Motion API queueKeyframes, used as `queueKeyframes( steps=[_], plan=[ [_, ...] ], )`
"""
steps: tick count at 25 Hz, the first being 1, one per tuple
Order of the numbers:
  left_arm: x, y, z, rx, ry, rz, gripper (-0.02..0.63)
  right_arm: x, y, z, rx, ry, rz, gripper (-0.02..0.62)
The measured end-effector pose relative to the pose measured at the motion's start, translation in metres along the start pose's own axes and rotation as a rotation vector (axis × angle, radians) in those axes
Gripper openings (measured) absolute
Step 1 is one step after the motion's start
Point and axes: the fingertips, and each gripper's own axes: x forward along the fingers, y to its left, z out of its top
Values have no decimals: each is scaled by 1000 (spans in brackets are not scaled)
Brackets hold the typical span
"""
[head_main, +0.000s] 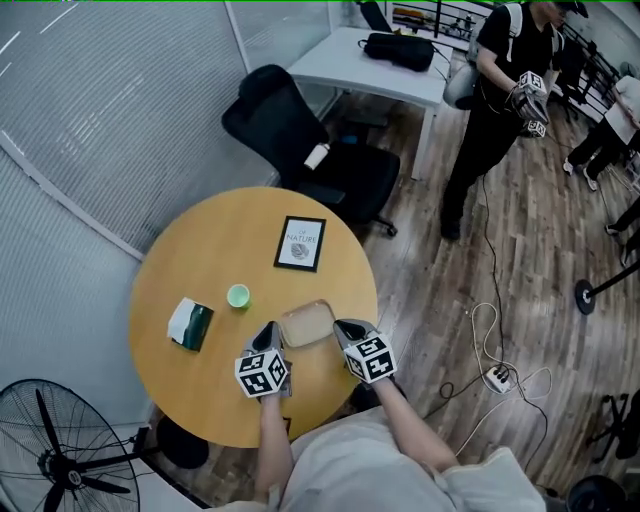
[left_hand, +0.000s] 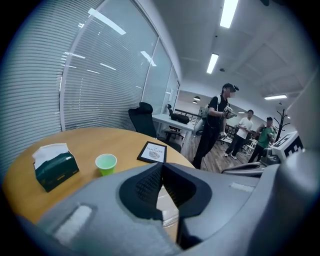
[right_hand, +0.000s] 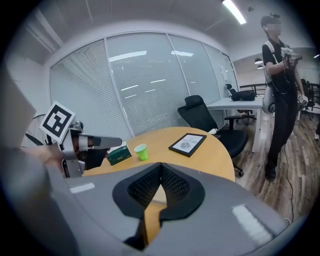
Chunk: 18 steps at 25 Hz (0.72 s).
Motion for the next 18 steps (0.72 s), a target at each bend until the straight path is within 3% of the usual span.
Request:
queueKeyframes(
  steps=[18],
  plan=[
    [32,12,-7,-9,69,41,3,32,-15,4,15,51,47,-3]
  ],
)
